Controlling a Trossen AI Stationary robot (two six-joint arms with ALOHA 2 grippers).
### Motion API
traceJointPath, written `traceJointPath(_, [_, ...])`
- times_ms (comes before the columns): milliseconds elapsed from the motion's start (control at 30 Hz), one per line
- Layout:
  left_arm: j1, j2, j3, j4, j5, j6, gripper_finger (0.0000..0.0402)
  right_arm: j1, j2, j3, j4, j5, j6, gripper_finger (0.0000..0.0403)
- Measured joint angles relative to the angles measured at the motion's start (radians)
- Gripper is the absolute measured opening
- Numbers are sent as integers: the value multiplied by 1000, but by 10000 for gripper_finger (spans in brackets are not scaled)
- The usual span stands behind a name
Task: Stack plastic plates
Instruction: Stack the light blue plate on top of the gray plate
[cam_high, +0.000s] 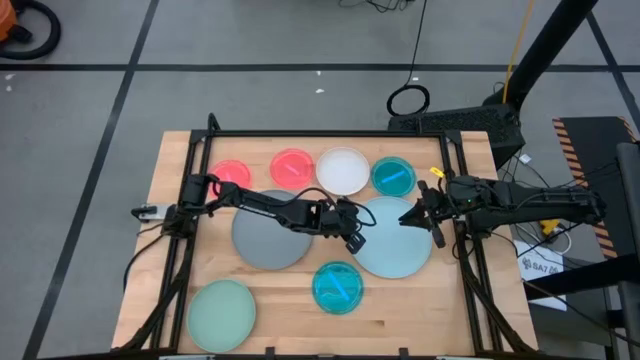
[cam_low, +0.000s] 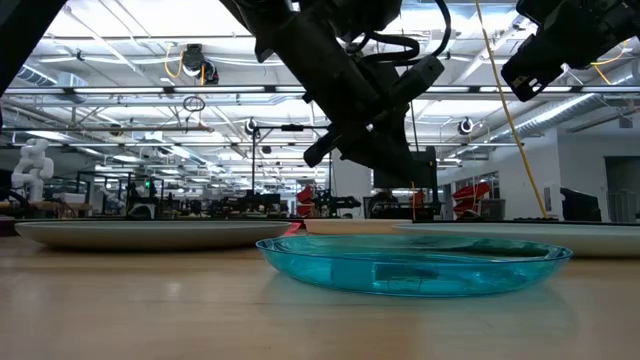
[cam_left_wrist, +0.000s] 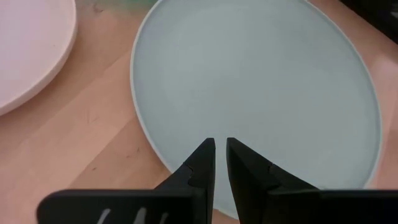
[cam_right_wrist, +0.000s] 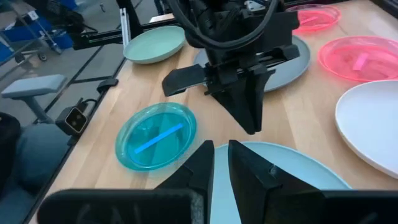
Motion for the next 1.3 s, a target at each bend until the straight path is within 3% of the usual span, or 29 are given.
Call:
traceJointPath(167, [10,0,0,2,-43,-8,47,0,0,0,0,-2,0,43])
traceJointPath(333, [30,0,0,2,19,5,47,0,0,0,0,-2,0,43])
traceJointPath(633, [37,0,2,-2,-26,-69,26,0,0,0,0,-2,-3,43])
traceJointPath(1067, [39,0,2,9,-74,-44,131,0,0,0,0,-3,-18,43])
traceJointPath(1300, [40,13,3,23,-111,-28,143,0,0,0,0,-3,-19,43])
